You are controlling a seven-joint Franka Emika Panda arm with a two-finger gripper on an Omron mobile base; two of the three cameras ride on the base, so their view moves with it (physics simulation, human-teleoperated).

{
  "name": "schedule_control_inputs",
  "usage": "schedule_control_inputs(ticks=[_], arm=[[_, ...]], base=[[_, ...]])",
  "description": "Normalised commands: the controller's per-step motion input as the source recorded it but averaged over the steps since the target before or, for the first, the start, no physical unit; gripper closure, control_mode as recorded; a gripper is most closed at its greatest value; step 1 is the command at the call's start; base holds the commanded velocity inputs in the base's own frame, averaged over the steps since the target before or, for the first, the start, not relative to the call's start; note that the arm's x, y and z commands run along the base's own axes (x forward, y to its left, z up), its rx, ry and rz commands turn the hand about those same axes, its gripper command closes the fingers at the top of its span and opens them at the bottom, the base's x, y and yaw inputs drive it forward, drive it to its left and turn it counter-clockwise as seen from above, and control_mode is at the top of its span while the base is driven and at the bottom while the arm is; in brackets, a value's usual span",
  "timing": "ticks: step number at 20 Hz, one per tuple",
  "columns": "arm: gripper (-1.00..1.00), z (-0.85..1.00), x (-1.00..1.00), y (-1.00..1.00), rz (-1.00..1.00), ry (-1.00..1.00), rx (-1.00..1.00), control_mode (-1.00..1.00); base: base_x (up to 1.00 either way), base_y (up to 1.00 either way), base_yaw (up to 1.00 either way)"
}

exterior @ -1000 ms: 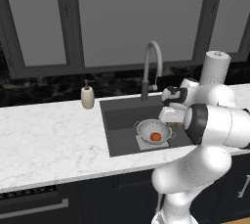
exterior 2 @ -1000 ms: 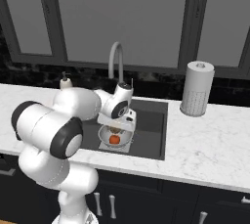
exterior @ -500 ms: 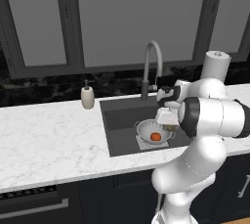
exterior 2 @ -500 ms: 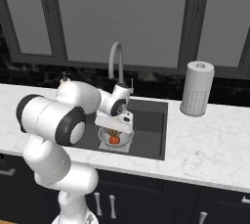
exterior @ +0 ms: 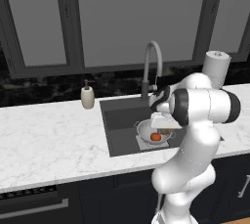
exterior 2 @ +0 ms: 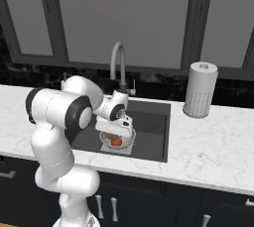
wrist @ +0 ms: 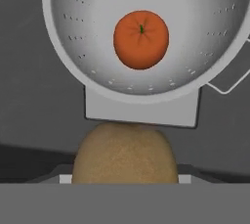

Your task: Put the colander in the sink, put the kiwi, orange in the colander, and turn on the sink faucet and pour water over the colander.

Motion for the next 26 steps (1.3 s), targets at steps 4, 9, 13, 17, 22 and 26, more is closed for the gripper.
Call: schedule_control_inputs(ticks=[4, 9, 13, 17, 22, 26], arm=[[1.00, -0.17, 0.58, 0.02, 0.00, 0.00, -0.03, -1.00], [1.00, -0.21, 0.48, 0.00, 0.00, 0.00, -0.02, -1.00], [1.00, -0.30, 0.39, 0.00, 0.00, 0.00, -0.02, -1.00], [1.00, -0.37, 0.35, 0.00, 0.00, 0.00, -0.03, -1.00], [1.00, -0.37, 0.09, 0.00, 0.00, 0.00, 0.00, -1.00], [1.00, -0.29, 0.03, 0.00, 0.00, 0.00, 0.00, -1.00]], base=[[0.00, 0.00, 0.00], [0.00, 0.00, 0.00], [0.00, 0.00, 0.00], [0.00, 0.00, 0.00], [0.00, 0.00, 0.00], [0.00, 0.00, 0.00]])
